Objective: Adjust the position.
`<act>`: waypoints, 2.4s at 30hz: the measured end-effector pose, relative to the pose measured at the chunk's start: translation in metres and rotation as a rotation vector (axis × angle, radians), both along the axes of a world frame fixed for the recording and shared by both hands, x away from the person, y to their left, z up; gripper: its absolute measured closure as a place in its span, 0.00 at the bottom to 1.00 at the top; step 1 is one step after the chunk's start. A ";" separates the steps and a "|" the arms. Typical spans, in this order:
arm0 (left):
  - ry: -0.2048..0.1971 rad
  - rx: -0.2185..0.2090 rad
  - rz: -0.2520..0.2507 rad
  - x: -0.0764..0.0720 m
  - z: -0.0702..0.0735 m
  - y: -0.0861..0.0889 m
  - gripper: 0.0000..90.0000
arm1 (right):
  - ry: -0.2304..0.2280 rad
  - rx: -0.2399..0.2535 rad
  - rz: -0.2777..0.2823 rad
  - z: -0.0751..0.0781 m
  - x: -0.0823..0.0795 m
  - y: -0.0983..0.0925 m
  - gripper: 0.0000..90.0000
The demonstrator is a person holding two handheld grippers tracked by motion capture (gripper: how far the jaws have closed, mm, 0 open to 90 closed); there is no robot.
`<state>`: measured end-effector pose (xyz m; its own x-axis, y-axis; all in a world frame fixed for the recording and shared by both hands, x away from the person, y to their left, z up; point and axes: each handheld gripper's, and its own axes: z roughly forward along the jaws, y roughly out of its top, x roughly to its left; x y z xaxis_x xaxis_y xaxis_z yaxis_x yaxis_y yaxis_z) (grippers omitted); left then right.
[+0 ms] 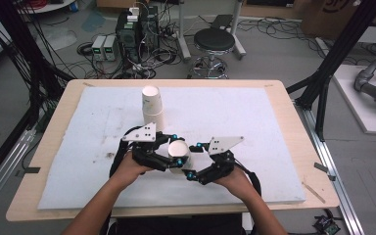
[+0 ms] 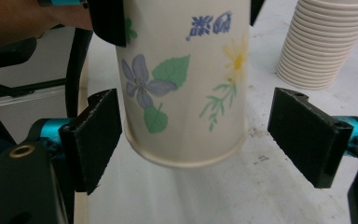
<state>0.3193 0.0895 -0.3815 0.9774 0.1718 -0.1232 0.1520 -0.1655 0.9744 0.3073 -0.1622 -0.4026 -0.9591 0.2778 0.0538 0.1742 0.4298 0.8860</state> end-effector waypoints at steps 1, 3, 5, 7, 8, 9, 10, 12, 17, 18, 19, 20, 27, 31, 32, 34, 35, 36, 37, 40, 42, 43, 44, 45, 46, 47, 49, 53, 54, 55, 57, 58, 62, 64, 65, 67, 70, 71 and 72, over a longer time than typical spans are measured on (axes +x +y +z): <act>0.000 0.001 -0.004 0.000 0.000 -0.001 0.40 | 0.004 0.000 0.002 0.000 0.000 0.001 0.20; 0.005 -0.005 -0.008 0.000 0.000 -0.003 0.40 | 0.006 -0.001 0.007 -0.001 0.000 0.002 0.20; 0.011 -0.015 -0.012 0.000 -0.001 -0.005 0.40 | 0.009 0.004 0.010 -0.002 0.000 0.003 0.20; 0.013 -0.024 -0.017 0.000 -0.001 -0.005 0.40 | 0.011 0.010 0.014 -0.002 0.000 0.003 0.20; 0.018 -0.035 -0.017 0.000 -0.001 -0.006 0.40 | 0.013 0.013 0.016 -0.002 0.000 0.003 0.21; 0.022 -0.042 -0.017 0.000 -0.001 -0.007 0.40 | 0.013 0.016 0.019 -0.002 0.001 0.003 0.22; 0.030 -0.054 -0.019 0.000 -0.001 -0.007 0.40 | 0.014 0.020 0.026 -0.002 0.001 0.003 0.24; 0.025 -0.056 -0.021 -0.001 -0.001 -0.008 0.40 | 0.022 0.027 0.036 -0.002 0.000 0.003 0.28; 0.022 -0.051 -0.029 -0.001 0.000 -0.006 0.40 | 0.003 0.021 0.046 0.000 -0.001 0.001 0.35; 0.019 -0.049 -0.028 -0.001 0.000 -0.006 0.40 | 0.010 0.020 0.061 0.000 -0.002 0.002 0.36; 0.019 -0.044 -0.028 -0.002 0.000 -0.006 0.40 | 0.001 0.015 0.056 0.000 -0.002 0.002 0.36; 0.015 -0.039 -0.027 -0.002 0.000 -0.007 0.39 | -0.010 0.010 0.048 0.000 -0.001 0.002 0.36; 0.010 0.022 0.020 -0.004 0.005 0.001 0.17 | -0.011 -0.086 0.051 0.001 -0.001 0.000 0.37; 0.007 0.060 0.028 -0.004 0.008 0.009 0.17 | 0.008 -0.139 0.061 0.000 0.001 -0.001 0.37; 0.006 0.066 0.031 -0.005 0.009 0.011 0.17 | 0.010 -0.151 0.063 0.000 0.001 -0.001 0.37; 0.005 0.073 0.037 -0.005 0.010 0.014 0.17 | 0.019 -0.181 0.072 -0.001 0.002 0.000 0.37; 0.007 0.071 0.043 -0.005 0.011 0.015 0.17 | 0.020 -0.192 0.070 0.000 0.002 0.000 0.37; 0.004 0.071 0.045 -0.005 0.011 0.016 0.17 | 0.020 -0.203 0.078 0.000 0.003 0.001 0.37; 0.003 0.074 0.046 -0.005 0.012 0.017 0.17 | 0.021 -0.213 0.069 0.000 0.003 0.001 0.37; 0.005 0.088 0.043 -0.006 0.012 0.018 0.17 | 0.024 -0.251 0.076 0.001 0.004 0.002 0.37; 0.001 0.104 0.036 -0.006 0.012 0.018 0.17 | 0.018 -0.271 0.079 0.003 0.004 0.004 0.37; 0.002 0.114 0.038 -0.006 0.012 0.017 0.17 | 0.012 -0.277 0.082 0.004 0.005 0.004 0.37; -0.002 0.126 0.032 -0.006 0.013 0.017 0.17 | 0.011 -0.291 0.083 0.005 0.005 0.005 0.37; -0.001 0.134 0.032 -0.006 0.012 0.017 0.17 | 0.009 -0.298 0.087 0.007 0.006 0.006 0.37; -0.005 0.147 0.026 -0.006 0.012 0.016 0.17 | 0.010 -0.310 0.090 0.009 0.006 0.006 0.37; -0.003 0.154 0.026 -0.006 0.012 0.015 0.17 | 0.008 -0.318 0.093 0.010 0.007 0.007 0.37; -0.005 0.170 0.016 -0.006 0.012 0.014 0.17 | 0.003 -0.335 0.101 0.013 0.008 0.009 0.37; -0.005 0.203 0.002 -0.006 0.012 0.011 0.17 | -0.011 -0.381 0.111 0.017 0.009 0.014 0.37; -0.006 0.211 0.001 -0.005 0.012 0.010 0.17 | -0.010 -0.381 0.118 0.018 0.009 0.014 0.37; 0.000 0.217 -0.002 -0.005 0.011 0.009 0.17 | -0.011 -0.384 0.124 0.019 0.009 0.015 0.37; 0.000 0.240 -0.004 -0.004 0.011 0.007 0.17 | -0.015 -0.418 0.127 0.020 0.009 0.017 0.37; 0.002 0.250 -0.004 -0.003 0.010 0.006 0.17 | -0.017 -0.427 0.132 0.020 0.008 0.018 0.37; 0.006 0.286 -0.010 -0.002 0.007 0.002 0.17 | -0.023 -0.479 0.149 0.023 0.008 0.023 0.37; 0.005 0.300 -0.013 -0.001 0.006 0.001 0.17 | -0.022 -0.499 0.153 0.023 0.008 0.025 0.37; 0.005 0.305 -0.012 0.000 0.005 0.001 0.17 | -0.021 -0.507 0.154 0.023 0.008 0.025 0.37; 0.014 0.314 -0.017 0.001 0.004 0.000 0.17 | -0.026 -0.518 0.158 0.023 0.009 0.027 0.37; 0.022 0.335 -0.036 0.001 0.002 -0.002 0.17 | -0.026 -0.521 0.169 0.024 0.009 0.029 0.37; 0.021 0.343 -0.045 0.002 0.002 -0.003 0.18 | -0.024 -0.522 0.169 0.023 0.009 0.029 0.37; 0.025 0.351 -0.047 0.001 0.001 -0.004 0.19 | -0.024 -0.524 0.172 0.023 0.009 0.029 0.37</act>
<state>0.3205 0.0858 -0.3804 0.9827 0.1625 -0.0892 0.1596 -0.4970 0.8529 0.3167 -0.1332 -0.3795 -0.9923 0.1010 -0.0721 0.0451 0.8349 0.5486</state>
